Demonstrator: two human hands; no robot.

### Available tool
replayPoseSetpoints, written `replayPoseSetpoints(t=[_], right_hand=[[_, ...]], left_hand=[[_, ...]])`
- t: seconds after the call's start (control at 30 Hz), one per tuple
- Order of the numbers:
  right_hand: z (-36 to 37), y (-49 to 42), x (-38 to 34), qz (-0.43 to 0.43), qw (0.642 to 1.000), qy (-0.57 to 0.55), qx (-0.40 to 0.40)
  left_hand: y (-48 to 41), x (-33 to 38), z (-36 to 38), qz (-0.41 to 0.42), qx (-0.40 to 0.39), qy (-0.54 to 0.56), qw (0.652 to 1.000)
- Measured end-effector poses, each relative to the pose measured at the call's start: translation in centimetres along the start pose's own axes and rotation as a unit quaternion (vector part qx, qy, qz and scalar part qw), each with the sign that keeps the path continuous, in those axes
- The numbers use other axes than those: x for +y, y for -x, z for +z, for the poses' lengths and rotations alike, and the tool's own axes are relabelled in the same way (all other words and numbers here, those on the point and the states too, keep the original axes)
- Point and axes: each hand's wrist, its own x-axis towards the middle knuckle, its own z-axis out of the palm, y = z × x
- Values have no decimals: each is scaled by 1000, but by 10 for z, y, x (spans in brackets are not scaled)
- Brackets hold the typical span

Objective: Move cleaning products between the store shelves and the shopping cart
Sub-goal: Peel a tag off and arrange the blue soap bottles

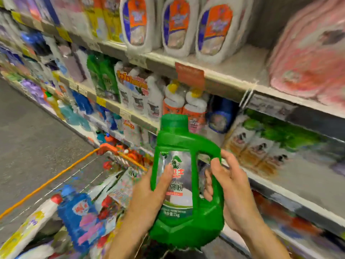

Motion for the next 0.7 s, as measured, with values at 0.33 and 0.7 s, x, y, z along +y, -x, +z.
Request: replayPoseSetpoints(t=[0.33, 0.7], right_hand=[[-110, 114, -115, -166, 982, -2, 90], [-185, 188, -193, -285, 942, 12, 176]], left_hand=[[69, 77, 132, 138, -129, -6, 982], [123, 152, 237, 256, -205, 18, 945]])
